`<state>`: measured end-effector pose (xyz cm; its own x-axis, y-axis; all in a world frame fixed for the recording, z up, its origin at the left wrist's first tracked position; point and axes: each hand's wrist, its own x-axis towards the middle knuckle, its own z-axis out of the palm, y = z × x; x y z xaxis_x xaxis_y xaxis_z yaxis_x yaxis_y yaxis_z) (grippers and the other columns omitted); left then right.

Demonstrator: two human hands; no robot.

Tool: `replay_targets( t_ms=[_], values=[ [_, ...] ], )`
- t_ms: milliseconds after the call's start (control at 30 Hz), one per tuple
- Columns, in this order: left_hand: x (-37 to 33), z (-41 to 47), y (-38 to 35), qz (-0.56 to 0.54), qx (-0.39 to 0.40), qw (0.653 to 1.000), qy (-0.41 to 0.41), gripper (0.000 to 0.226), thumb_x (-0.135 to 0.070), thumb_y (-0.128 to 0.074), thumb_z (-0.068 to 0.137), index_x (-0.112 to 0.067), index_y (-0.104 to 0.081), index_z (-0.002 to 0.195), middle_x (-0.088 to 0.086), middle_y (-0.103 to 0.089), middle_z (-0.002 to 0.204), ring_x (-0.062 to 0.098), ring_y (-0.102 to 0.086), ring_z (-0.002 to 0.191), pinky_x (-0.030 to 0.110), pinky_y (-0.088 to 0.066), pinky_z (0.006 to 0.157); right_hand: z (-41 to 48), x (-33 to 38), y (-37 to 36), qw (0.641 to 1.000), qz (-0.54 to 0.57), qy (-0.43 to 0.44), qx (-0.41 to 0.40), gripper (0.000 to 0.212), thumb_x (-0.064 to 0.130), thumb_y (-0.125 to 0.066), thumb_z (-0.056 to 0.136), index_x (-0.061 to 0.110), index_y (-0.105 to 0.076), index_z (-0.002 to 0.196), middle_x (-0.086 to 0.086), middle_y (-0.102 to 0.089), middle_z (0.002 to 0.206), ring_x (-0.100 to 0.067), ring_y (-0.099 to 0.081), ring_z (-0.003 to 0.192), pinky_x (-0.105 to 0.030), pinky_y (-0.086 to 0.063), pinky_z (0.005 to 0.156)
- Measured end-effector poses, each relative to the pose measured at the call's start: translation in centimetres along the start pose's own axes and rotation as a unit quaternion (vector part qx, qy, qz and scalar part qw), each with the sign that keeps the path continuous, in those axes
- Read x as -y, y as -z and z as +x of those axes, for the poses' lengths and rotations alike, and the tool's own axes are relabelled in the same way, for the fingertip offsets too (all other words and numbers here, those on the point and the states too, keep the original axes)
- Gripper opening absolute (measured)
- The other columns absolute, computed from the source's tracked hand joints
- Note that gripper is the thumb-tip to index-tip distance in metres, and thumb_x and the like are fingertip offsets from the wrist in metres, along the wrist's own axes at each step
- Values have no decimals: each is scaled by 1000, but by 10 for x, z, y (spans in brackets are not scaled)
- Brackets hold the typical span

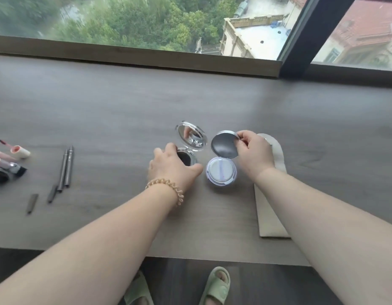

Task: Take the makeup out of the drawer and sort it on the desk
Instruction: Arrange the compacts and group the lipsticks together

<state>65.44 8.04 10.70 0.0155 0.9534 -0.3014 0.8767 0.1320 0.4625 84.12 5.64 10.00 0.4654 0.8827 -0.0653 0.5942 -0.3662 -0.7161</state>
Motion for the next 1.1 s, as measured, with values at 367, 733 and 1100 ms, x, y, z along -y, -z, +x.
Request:
replay_targets(
  t_ms=[367,733,1100],
  values=[
    [-41,-21,-47,82,-36,994,59,76,-72,-57,61,-17,-47,112,4,-47,110,26,-55,105,34,-38,73,11,-39,22,997,-22,36,71,19,17,-47,94,18,-65,102,6,-61,81,-17,-54,81,-27,-37,70],
    [-39,-20,-62,122,-77,988,55,84,-82,-54,58,-18,-48,112,4,-51,113,24,-47,112,39,-38,88,6,-46,24,997,-16,28,71,18,22,-50,94,20,-62,106,3,-66,92,-20,-57,87,-30,-41,75],
    [7,-31,-13,-65,-223,971,-59,46,-48,-58,80,-19,-42,113,1,-49,108,25,-48,105,38,-36,87,-16,27,17,962,-57,178,-201,28,28,-55,81,17,-58,107,-6,-53,93,-29,-50,94,-35,-27,81]
  ],
)
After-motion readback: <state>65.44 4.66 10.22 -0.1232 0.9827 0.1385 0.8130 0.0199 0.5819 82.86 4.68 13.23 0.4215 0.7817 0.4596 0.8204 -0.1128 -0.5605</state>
